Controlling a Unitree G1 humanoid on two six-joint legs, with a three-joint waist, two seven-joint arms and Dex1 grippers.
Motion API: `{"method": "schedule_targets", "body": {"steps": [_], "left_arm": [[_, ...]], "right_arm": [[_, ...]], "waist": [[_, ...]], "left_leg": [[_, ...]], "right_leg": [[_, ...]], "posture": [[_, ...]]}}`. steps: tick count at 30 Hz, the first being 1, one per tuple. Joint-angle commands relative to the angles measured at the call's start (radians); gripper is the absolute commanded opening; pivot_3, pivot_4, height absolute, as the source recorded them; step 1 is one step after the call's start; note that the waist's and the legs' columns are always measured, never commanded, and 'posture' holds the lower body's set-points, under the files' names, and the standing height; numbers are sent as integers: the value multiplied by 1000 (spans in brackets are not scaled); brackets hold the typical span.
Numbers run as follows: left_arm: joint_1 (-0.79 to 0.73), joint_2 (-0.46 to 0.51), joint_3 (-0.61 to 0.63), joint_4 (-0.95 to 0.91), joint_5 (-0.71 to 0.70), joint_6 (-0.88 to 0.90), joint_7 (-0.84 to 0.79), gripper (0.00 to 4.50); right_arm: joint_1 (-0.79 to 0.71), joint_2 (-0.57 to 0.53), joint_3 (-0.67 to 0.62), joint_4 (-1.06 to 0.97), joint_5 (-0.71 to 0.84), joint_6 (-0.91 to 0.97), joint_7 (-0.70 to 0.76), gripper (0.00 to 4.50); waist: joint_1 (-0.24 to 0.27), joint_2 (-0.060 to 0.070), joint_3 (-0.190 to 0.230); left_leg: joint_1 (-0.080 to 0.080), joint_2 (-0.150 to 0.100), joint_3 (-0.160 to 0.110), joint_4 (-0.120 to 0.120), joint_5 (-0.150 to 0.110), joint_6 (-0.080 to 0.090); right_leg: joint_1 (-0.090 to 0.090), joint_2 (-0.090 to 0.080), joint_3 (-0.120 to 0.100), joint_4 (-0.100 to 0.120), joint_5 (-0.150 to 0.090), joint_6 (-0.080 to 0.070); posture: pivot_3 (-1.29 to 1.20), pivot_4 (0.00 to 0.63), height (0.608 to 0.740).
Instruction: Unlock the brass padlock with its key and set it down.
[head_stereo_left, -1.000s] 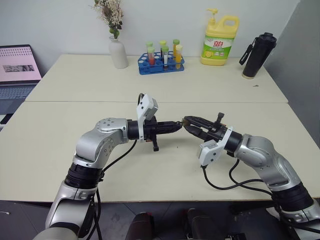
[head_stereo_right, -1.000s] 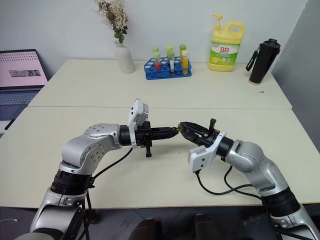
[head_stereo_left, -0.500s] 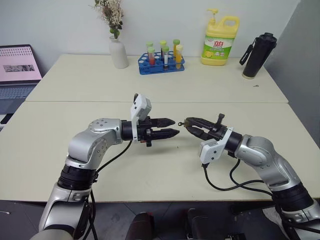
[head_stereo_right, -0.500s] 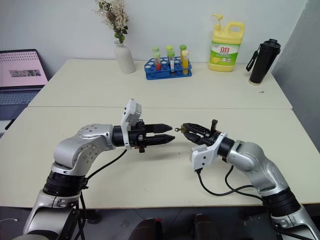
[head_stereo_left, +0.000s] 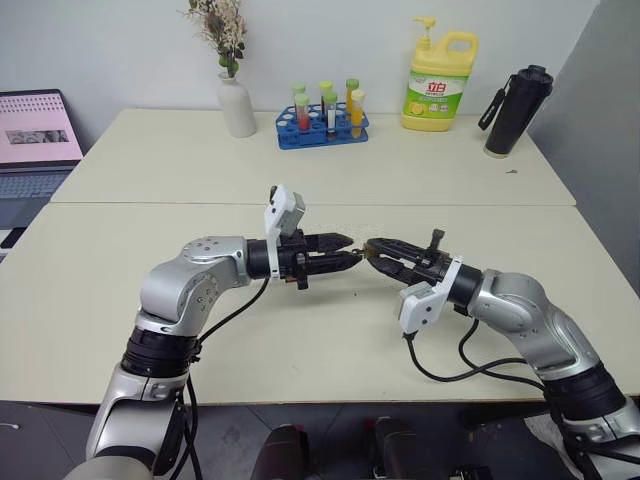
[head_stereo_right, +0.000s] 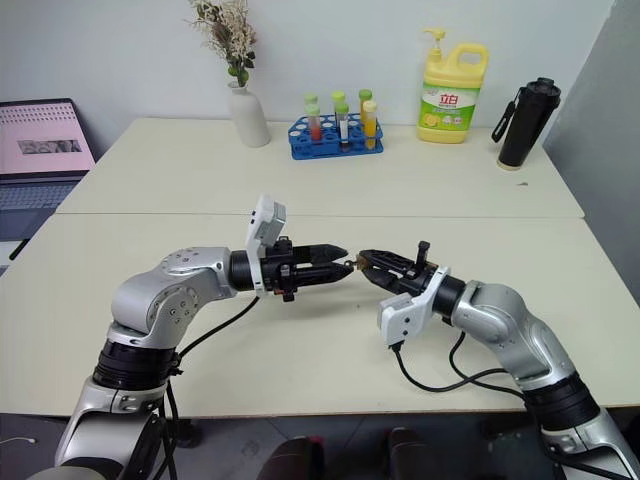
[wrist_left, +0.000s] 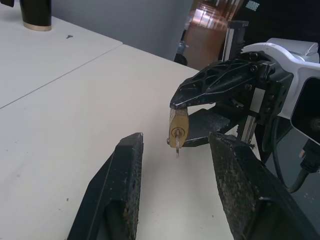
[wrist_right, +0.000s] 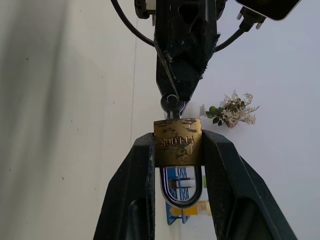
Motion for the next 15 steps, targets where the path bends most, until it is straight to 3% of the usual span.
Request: {"method": "schedule_targets", "body": {"steps": [1, 3, 5, 11, 15], "left_arm": [[-22, 0, -4, -12, 1, -8, -7, 2179], [-22, -1, -4, -11, -1, -6, -6, 2179], [-23, -5, -2, -10, -4, -6, -3, 1779], [-26, -10, 1, -6, -7, -5, 1, 26], [-26, -10, 0, -8, -6, -5, 0, 0]], "right_arm": [[-17, 3, -16, -21, 16, -13, -13, 926], [-17, 3, -16, -21, 16, -12, -14, 926], [-18, 4, -15, -23, 18, -13, -14, 926], [-21, 9, -16, -20, 24, -11, -14, 926], [-20, 9, -16, -20, 26, -13, -14, 926]], "waist": [[0, 0, 0], [0, 0, 0], [0, 0, 0], [0, 0, 0], [0, 0, 0]], "left_leg": [[0, 0, 0, 0, 0, 0], [0, 0, 0, 0, 0, 0], [0, 0, 0, 0, 0, 0], [0, 0, 0, 0, 0, 0], [0, 0, 0, 0, 0, 0]], "right_leg": [[0, 0, 0, 0, 0, 0], [0, 0, 0, 0, 0, 0], [0, 0, 0, 0, 0, 0], [0, 0, 0, 0, 0, 0], [0, 0, 0, 0, 0, 0]], "posture": [[0, 150, 740], [0, 150, 740], [0, 150, 740], [0, 150, 740], [0, 150, 740]]}}
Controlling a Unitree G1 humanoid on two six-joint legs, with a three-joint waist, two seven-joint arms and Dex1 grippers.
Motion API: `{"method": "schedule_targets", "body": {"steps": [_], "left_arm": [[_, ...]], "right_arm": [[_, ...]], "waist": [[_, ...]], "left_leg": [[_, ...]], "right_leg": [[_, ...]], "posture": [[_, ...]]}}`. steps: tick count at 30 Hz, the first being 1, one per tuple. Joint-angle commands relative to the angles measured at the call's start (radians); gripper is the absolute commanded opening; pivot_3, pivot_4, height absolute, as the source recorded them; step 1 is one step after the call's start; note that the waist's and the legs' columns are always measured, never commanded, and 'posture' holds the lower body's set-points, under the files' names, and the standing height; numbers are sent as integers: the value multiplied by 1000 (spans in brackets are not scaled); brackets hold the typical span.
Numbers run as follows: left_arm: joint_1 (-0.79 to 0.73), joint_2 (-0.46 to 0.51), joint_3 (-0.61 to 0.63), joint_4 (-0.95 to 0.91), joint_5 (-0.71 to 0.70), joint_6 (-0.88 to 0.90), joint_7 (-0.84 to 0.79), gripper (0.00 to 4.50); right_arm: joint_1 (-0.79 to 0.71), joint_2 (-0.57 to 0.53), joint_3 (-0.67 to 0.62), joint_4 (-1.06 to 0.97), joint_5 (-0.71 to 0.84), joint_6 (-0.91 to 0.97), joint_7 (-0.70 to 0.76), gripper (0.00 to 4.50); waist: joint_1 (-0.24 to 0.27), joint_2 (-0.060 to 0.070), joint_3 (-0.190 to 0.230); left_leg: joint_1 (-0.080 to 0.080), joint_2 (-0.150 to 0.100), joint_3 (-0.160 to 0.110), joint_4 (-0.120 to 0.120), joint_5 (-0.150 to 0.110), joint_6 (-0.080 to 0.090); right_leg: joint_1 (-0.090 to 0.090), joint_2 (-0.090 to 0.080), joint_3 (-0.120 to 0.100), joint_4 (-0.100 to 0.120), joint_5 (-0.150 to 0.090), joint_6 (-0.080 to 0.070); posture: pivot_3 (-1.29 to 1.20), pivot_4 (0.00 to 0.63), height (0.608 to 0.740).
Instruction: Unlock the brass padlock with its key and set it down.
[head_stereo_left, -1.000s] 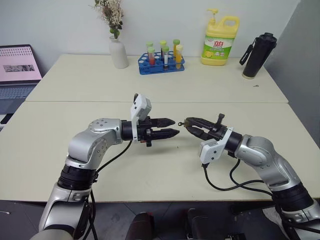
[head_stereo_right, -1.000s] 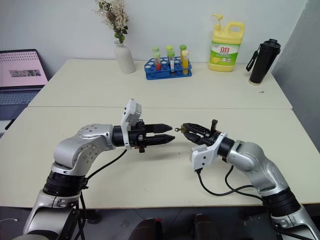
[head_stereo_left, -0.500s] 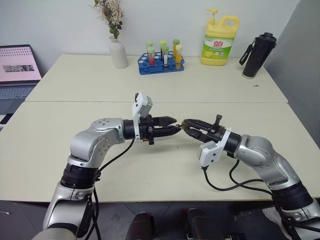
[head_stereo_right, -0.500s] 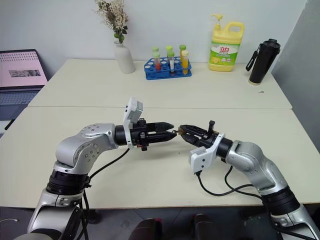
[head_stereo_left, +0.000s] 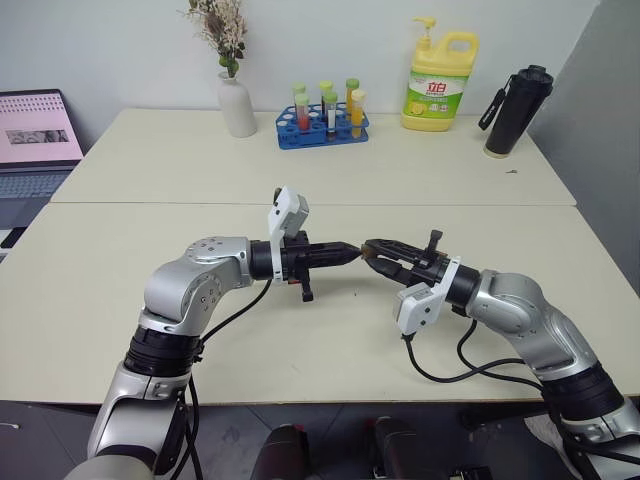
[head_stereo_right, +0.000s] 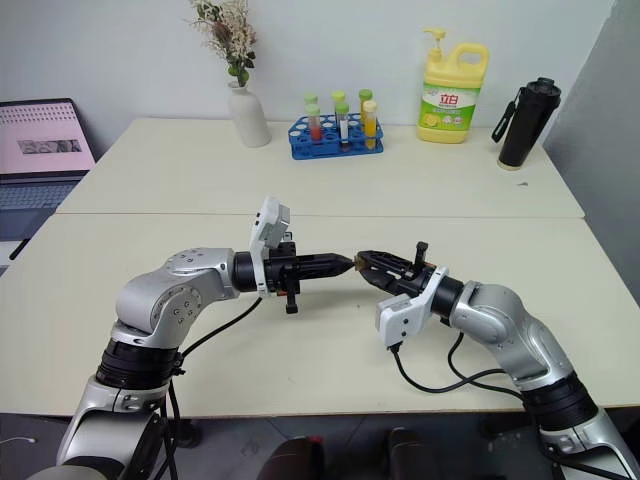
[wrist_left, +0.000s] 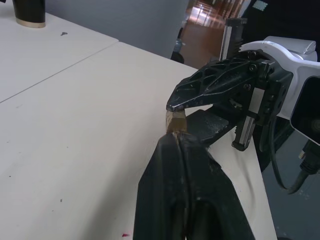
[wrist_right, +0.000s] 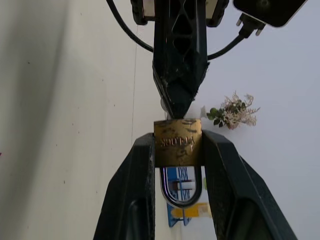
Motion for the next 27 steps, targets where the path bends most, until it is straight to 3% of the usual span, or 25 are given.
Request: {"method": "schedule_targets", "body": {"steps": [1, 7, 10, 15, 19, 21, 27], "left_arm": [[-20, -5, 10, -13, -6, -6, 0, 0], [-15, -2, 7, -18, -5, -11, -6, 0], [-5, 9, -14, -34, 40, -96, -32, 0], [9, 28, -77, -34, 185, -325, -70, 0], [9, 21, -134, 16, 379, -702, -80, 0], [4, 15, -141, 47, 424, -811, -83, 0], [-16, -22, -123, 102, 426, -868, -73, 0]], "right_arm": [[-20, 4, -19, -20, 26, -13, -14, 926], [-24, 11, -21, -18, 35, -8, -15, 926], [-15, 34, -28, -25, 93, 31, -1, 926], [-12, 45, -30, -37, 128, 45, 8, 926], [-15, 52, -30, -40, 145, 48, 8, 926], [-14, 54, -31, -44, 148, 51, 9, 926], [-13, 65, -32, -49, 148, 57, 13, 926]], "waist": [[0, 0, 0], [0, 0, 0], [0, 0, 0], [1, 0, 0], [1, 0, 0], [2, 0, 0], [1, 0, 0]], "left_leg": [[0, 0, 0, 0, 0, 0], [0, 0, 0, 0, 0, 0], [0, 0, 0, 0, 0, 0], [0, 0, 0, 0, 0, 0], [0, 0, 1, 0, 0, 0], [0, 0, 1, 0, 0, 0], [0, -1, 1, 0, 0, 0]], "right_leg": [[0, 0, 0, 0, 0, 0], [0, 0, 0, 0, 0, 0], [0, 0, 0, 0, 0, 0], [0, 0, 0, 0, 1, -2], [0, 0, 0, 0, 1, -2], [0, 0, 1, 0, 1, -2], [0, 0, 0, 0, 1, -1]], "posture": [[0, 150, 740], [0, 150, 740], [0, 150, 740], [0, 150, 740], [0, 150, 740], [0, 150, 740], [0, 150, 740]]}}
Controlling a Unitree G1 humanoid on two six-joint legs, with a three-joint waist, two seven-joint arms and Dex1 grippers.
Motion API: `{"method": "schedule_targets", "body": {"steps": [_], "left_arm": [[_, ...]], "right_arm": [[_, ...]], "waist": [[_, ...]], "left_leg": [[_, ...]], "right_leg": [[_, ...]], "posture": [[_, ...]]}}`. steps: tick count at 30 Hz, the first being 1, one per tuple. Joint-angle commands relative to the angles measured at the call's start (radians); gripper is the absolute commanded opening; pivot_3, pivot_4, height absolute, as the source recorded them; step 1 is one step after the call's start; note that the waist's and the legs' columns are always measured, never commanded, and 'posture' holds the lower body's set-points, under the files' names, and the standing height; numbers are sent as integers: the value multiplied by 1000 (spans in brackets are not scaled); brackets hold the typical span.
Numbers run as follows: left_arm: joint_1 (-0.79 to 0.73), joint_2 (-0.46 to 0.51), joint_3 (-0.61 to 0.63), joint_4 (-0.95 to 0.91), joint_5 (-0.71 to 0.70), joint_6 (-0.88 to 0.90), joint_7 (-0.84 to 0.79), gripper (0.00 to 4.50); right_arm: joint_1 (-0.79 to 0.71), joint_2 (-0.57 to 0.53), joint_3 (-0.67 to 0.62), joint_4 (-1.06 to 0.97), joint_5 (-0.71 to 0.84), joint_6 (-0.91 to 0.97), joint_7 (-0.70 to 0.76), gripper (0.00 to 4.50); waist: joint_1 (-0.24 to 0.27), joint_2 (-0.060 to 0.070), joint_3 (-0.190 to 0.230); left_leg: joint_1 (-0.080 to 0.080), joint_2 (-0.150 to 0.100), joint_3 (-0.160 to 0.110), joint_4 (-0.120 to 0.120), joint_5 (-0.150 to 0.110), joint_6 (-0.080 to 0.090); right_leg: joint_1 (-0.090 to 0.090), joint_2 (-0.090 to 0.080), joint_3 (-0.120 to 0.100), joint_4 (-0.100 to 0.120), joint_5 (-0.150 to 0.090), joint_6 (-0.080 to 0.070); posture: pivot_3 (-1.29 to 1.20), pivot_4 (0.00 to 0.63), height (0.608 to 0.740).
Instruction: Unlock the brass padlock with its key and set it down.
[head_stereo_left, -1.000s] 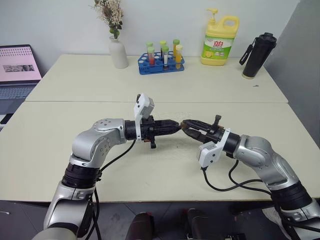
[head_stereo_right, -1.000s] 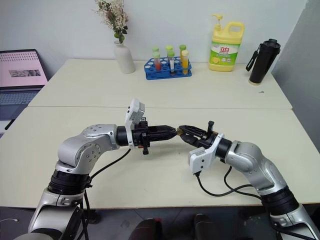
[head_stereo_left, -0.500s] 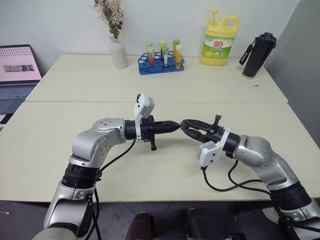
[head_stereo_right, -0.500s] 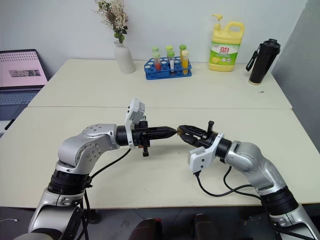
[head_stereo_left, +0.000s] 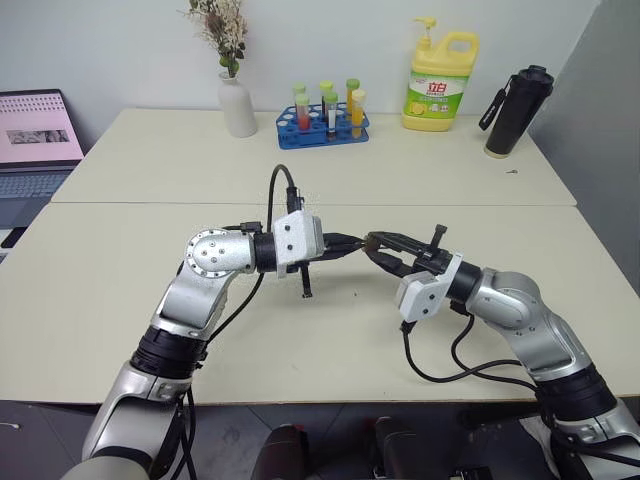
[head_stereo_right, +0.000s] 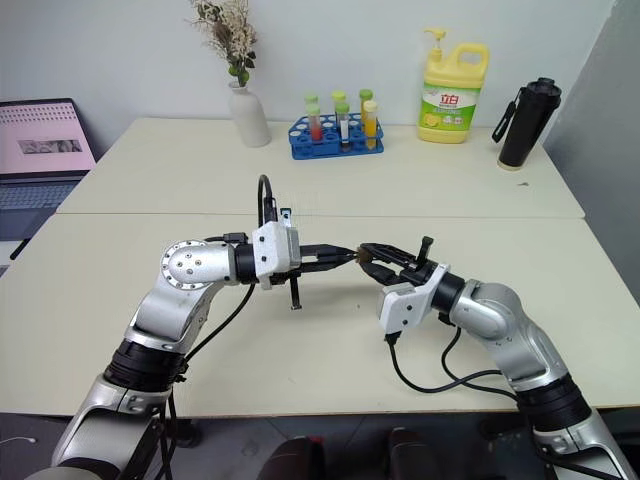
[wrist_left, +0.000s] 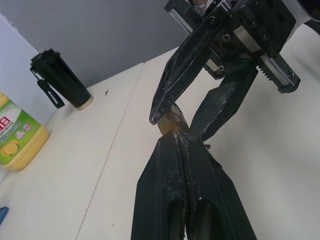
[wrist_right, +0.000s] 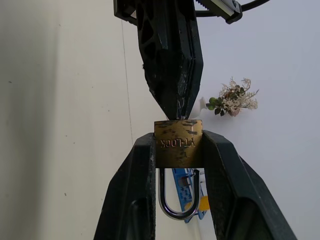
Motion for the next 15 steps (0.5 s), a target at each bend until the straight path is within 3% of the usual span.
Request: {"method": "schedule_targets", "body": {"steps": [1, 5, 8, 15], "left_arm": [[-27, -33, -13, -2, -1, -35, 4, 0], [-40, -65, 13, -11, -53, 79, 25, 0], [-30, -61, 19, -33, -91, 181, 15, 576], [-55, -43, 88, -65, -247, 544, 44, 2776]], "right_arm": [[-17, 22, -9, -57, 38, -14, -13, 926], [-18, 28, -10, -59, 34, -11, -10, 926], [-17, 31, -12, -61, 31, -9, -10, 926], [-16, 20, -17, -56, 19, -24, -10, 926]], "waist": [[0, 0, 0], [0, 0, 0], [-2, 0, 0], [-2, 0, 0]], "left_leg": [[0, 0, 0, 0, 0, 0], [0, 0, 0, 0, 0, 0], [0, 0, -1, 0, 0, 0], [0, 0, -1, 0, 0, 0]], "right_leg": [[0, 0, 0, 0, 0, 1], [0, 0, -1, 0, 0, 1], [0, 0, -1, 0, 0, 1], [0, 1, -1, 0, -1, 2]], "posture": [[0, 150, 740], [0, 150, 740], [0, 150, 740], [0, 150, 740]]}}
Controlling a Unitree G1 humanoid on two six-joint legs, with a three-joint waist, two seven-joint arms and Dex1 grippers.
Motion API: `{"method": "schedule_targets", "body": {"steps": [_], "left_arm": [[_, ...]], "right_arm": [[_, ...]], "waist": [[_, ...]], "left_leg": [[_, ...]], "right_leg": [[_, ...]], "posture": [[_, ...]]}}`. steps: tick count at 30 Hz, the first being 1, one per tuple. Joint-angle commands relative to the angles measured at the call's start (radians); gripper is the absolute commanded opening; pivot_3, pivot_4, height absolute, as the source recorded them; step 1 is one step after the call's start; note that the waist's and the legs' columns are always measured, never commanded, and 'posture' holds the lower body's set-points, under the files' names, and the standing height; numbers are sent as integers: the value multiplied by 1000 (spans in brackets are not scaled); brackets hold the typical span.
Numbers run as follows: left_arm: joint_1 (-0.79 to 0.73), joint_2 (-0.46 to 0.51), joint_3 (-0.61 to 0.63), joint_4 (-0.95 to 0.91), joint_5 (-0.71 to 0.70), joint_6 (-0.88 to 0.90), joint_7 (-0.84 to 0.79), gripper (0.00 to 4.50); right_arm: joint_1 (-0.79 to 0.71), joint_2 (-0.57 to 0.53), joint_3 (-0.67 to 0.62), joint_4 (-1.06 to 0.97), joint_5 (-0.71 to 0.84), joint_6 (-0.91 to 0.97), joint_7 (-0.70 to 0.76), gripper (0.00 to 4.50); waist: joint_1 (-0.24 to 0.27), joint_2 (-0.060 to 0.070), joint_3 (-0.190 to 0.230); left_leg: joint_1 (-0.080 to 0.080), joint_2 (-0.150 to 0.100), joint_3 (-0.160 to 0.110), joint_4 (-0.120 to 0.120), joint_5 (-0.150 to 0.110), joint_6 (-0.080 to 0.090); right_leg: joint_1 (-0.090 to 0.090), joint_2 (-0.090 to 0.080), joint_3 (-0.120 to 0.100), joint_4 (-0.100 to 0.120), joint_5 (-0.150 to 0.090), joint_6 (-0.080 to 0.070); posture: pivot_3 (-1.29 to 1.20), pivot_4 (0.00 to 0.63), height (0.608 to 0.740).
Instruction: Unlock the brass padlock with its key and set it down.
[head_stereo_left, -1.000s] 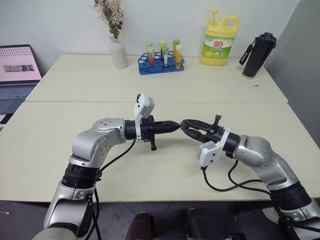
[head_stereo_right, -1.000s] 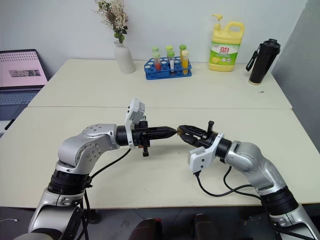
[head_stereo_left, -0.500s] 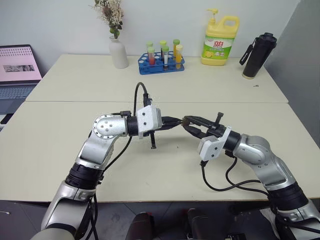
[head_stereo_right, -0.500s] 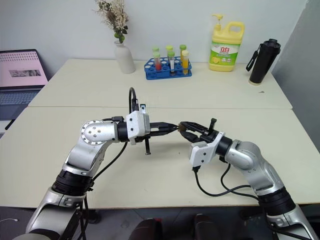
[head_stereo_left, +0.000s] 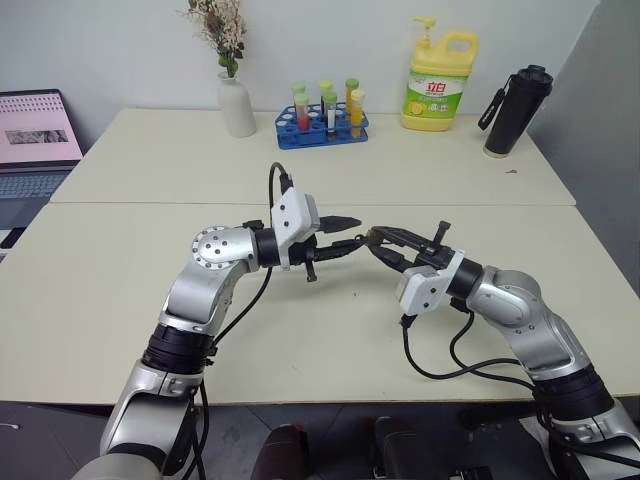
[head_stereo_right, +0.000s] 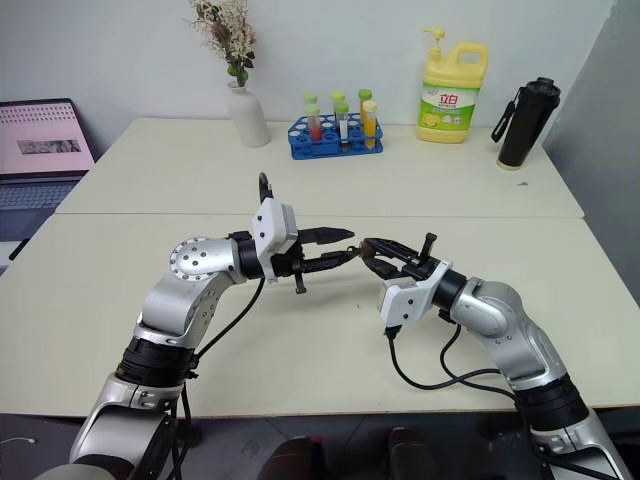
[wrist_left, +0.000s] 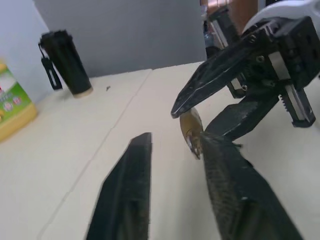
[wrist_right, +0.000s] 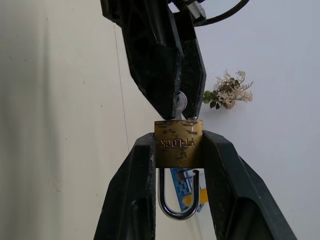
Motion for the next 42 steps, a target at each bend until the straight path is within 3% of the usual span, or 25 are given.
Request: {"method": "schedule_targets", "body": {"steps": [1, 4, 9, 21, 24, 34, 42], "left_arm": [[-37, 3, 36, -57, -88, 165, 23, 3108], [-45, 5, 56, -96, -168, 301, 32, 4048], [-59, 1, 85, -133, -244, 425, 71, 4072], [-68, 4, 45, -126, -198, 398, 106, 4072], [-67, -3, 43, -126, -193, 396, 114, 3569], [-65, -18, 29, -126, -191, 401, 117, 326], [-66, -15, 25, -122, -182, 392, 113, 176]], "right_arm": [[-16, -1, -8, -45, 19, -33, -11, 926], [-19, -2, -6, -37, 14, -42, -12, 926], [-23, -2, -4, -31, 7, -53, -11, 926], [-31, 2, 4, -29, -3, -61, -13, 926], [-33, 1, 7, -32, -6, -67, -12, 926], [-33, -1, 12, -34, -25, -83, -16, 926], [-20, -20, 7, -33, -1, -90, 6, 926]], "waist": [[0, 0, 0], [0, 0, 0], [0, 0, 0], [0, 0, 0], [0, 0, 0], [0, 0, 0], [0, 0, 0]], "left_leg": [[0, 0, 0, 0, 0, 0], [0, 0, 0, 0, 0, 0], [0, 0, -1, 0, 0, 0], [0, 0, -1, 0, 0, 0], [0, 0, -1, 0, 0, 0], [0, 0, -1, 0, 0, 0], [0, 0, -1, 0, 0, 0]], "right_leg": [[0, 0, 0, 0, 0, 0], [0, 0, 0, 0, 0, 0], [0, 0, 0, 0, 0, 0], [0, 0, 1, 0, 1, -1], [0, 0, 1, 0, 1, -1], [0, -1, 1, 0, 1, -1], [0, -1, 1, 0, 1, -1]], "posture": [[0, 150, 740], [0, 150, 740], [0, 150, 740], [0, 150, 740], [0, 150, 740], [0, 150, 740], [0, 150, 740]]}}
